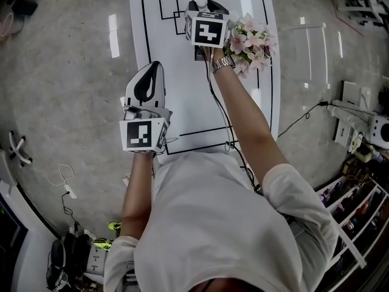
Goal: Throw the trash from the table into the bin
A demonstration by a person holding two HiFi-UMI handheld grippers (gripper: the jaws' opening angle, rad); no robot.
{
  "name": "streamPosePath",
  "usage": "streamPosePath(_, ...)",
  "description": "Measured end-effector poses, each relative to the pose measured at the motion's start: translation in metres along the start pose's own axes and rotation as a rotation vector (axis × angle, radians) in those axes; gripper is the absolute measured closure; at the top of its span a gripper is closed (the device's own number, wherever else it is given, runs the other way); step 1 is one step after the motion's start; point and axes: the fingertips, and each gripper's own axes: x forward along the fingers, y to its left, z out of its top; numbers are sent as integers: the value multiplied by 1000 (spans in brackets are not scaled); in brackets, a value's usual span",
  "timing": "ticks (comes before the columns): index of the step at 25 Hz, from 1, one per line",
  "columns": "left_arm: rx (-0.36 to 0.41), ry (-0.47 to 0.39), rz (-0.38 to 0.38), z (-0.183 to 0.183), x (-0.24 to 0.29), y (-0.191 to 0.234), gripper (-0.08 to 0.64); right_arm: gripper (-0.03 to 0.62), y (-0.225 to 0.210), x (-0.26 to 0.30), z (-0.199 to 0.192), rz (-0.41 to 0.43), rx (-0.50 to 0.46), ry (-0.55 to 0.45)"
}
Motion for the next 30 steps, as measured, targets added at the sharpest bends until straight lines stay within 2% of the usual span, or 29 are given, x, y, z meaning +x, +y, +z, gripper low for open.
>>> streamPosePath(6,8,-26,-13,11,-22,-10,554,416,4,-36,-2,3,-12,-33)
streamPosePath(13,20,-73,-39,25,-76,-19,554,416,26,-105,-8,-4,-32,-78)
streamPosePath(20,47,-111,-40,32,-150,-19,554,416,76,-181,-21,34,-59,-135)
streamPosePath(24,73,-145,17,37,-193,-13,554,416,120,-218,-32,116,-100,-168)
streamPosePath(30,70,-195,196,39,-263,0,554,416,191,-258,-50,282,-208,-194)
